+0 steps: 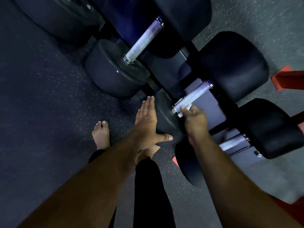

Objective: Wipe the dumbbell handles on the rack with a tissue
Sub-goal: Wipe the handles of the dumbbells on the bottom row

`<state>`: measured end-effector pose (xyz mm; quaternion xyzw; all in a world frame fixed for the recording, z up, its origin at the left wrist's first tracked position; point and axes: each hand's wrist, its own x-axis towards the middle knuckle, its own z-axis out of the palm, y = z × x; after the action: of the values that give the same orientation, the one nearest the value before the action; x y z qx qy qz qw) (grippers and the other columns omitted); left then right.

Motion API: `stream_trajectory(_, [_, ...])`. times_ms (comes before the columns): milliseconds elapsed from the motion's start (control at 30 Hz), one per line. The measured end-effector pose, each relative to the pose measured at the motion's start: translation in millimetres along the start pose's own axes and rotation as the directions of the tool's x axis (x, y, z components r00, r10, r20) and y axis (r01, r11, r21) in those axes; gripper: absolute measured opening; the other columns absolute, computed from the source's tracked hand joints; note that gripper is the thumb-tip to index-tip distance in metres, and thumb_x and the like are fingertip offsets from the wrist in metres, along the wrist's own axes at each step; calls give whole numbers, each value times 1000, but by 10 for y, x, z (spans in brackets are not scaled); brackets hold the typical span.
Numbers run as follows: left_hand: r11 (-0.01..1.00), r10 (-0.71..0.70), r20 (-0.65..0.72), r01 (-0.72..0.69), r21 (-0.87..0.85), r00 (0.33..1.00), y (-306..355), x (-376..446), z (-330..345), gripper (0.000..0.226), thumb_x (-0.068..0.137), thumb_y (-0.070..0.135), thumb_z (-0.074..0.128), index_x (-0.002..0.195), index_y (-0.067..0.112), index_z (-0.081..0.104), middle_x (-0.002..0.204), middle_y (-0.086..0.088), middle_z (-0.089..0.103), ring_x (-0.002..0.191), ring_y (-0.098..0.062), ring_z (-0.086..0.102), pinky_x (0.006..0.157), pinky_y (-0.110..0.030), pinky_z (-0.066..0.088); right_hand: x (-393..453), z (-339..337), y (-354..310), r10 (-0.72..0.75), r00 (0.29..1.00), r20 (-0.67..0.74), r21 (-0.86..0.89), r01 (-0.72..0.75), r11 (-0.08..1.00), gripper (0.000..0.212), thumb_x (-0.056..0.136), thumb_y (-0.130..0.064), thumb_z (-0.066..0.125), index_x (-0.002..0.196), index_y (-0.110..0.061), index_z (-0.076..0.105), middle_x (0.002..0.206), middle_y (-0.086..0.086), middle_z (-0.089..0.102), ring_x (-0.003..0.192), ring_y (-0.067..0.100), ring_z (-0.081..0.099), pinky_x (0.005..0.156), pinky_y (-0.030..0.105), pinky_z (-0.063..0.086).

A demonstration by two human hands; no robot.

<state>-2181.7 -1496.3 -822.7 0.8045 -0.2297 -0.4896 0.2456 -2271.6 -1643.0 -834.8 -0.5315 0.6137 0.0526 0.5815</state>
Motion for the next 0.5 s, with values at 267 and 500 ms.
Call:
stream_trajectory(267, [1000,1,3,-1,9,1000,-4,1,-4,149,62,54,90,159,13,-15,168,0,-16,154,-15,-15,126,-38,-5,-353,-134,-77,-444,877,183,-311,480,820,35,96,-6,58,127,-18,69,129,-10,66,123,5,60,110,32,44])
stream_trajectory(500, [1000,-4,18,4,-5,1000,-9,-2,1,147,64,53,90,159,14,-15,168,3,-17,154,-12,-16,126,-37,-7,95,-196,-372,-175,701,692,-719,644,-262,62,95,-8,37,156,-17,28,163,4,26,153,21,14,122,50,-2])
